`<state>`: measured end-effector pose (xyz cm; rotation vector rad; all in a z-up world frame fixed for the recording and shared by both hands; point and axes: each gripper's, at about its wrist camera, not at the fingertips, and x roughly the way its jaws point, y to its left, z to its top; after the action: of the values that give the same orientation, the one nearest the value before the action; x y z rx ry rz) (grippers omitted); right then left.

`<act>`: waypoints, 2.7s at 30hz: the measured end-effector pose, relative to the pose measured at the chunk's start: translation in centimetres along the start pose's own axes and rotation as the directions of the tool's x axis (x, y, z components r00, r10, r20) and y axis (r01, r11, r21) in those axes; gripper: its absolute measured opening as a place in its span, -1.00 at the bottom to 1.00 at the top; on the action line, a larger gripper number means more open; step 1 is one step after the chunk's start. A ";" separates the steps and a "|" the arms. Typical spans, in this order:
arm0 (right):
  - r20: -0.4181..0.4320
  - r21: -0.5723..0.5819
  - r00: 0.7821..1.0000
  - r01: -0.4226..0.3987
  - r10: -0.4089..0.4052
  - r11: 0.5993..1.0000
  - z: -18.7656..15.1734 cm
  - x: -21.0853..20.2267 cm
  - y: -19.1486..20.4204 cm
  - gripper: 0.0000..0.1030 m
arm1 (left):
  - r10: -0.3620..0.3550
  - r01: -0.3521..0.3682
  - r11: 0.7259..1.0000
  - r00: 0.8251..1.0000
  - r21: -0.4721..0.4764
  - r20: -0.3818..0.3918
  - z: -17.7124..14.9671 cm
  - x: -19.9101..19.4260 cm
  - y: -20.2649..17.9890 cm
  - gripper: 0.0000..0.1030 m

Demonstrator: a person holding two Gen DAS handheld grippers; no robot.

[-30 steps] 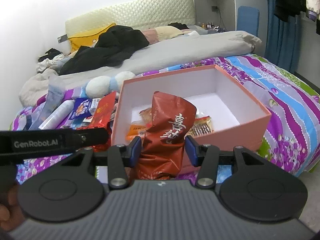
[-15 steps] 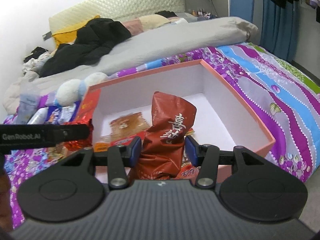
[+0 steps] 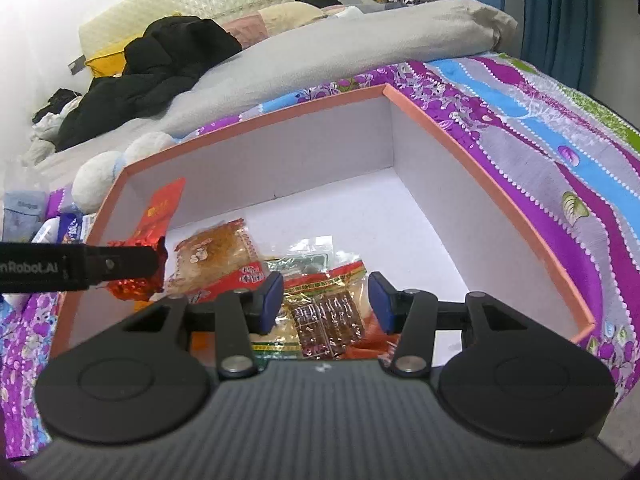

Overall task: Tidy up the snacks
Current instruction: 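Lift both held packs and carry them over the pink box, then lower both packs into the pink box and open both tools, then raise both open tools out of the pink box and back away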

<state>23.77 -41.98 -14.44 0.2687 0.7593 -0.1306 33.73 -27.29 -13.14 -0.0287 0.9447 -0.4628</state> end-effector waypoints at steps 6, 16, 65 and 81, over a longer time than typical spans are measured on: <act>0.007 0.017 1.000 -0.011 0.011 1.000 -0.4 -0.6 -0.1 0.09 | -0.003 0.003 1.000 1.000 -0.013 0.016 -0.1 -1.0 0.3 0.33; 0.066 0.008 0.998 -0.020 0.019 1.000 -0.8 -4.7 1.5 0.09 | -0.014 0.013 1.000 0.995 0.010 0.101 -1.2 -7.1 0.0 0.33; 0.191 -0.237 0.950 -0.198 0.246 0.951 -14.7 -18.4 16.0 0.09 | 0.164 -0.115 0.978 0.940 -0.172 0.300 -23.2 -31.5 12.2 0.33; 0.098 -0.323 0.964 -0.203 0.246 0.924 -17.6 -14.6 20.0 0.09 | 0.214 -0.146 0.946 0.952 -0.290 0.219 -24.4 -27.6 20.1 0.33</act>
<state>5.87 -17.44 -12.64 0.0435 0.5964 0.1874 8.30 6.03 -10.79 -0.2414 0.7494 -0.1507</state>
